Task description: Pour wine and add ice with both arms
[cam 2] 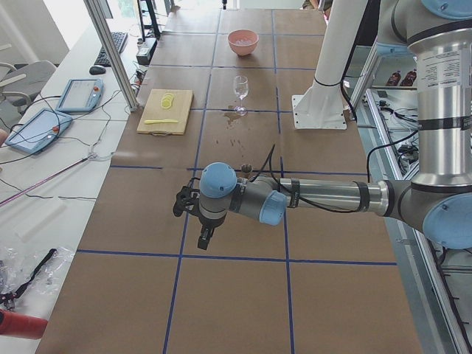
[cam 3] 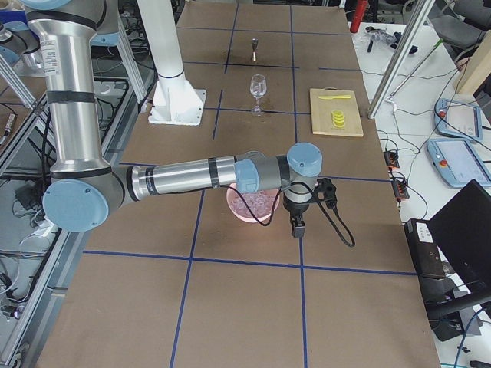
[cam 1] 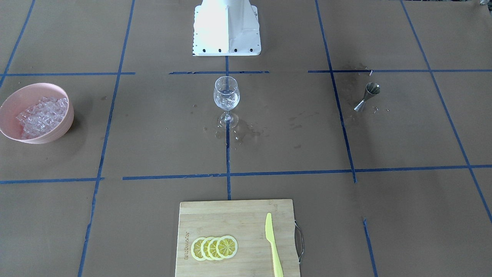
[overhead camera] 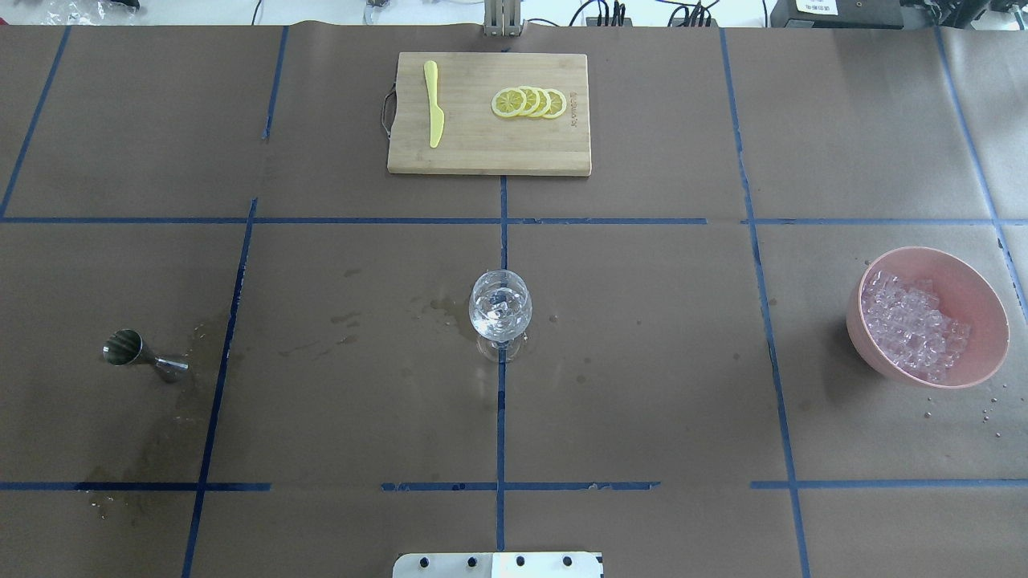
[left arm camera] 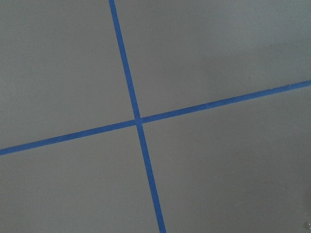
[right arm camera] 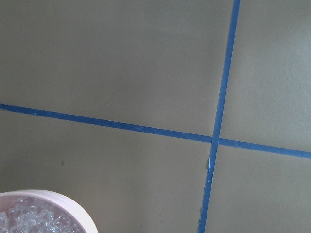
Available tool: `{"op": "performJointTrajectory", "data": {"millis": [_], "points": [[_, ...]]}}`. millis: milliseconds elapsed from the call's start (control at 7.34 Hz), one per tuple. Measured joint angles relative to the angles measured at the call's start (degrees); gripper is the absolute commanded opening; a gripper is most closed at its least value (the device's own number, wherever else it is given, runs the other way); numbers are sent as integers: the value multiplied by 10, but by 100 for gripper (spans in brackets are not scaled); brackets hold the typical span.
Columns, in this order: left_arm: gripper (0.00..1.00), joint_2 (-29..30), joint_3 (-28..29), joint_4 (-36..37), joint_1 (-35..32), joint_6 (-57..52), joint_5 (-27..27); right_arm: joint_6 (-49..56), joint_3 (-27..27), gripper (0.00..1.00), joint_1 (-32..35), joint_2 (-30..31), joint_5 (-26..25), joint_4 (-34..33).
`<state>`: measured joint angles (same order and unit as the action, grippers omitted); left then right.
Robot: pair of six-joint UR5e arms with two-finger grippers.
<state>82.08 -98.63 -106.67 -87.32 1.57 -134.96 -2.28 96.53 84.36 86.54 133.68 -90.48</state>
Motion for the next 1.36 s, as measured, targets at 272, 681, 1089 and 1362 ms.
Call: {"op": "performJointTrajectory", "data": {"millis": [272,681,1089,1362], "points": [[100,16,21,18,2,1,30,2,0,100,0,13,3,3],[100,59,26,120,3,-1,35,4,4,100,0,29,13,5],[100,88,9,169,2,-2,33,4,6,100,-1,31,32,7],[100,89,16,169,2,-3,32,3,8,100,-1,30,37,7]]}}
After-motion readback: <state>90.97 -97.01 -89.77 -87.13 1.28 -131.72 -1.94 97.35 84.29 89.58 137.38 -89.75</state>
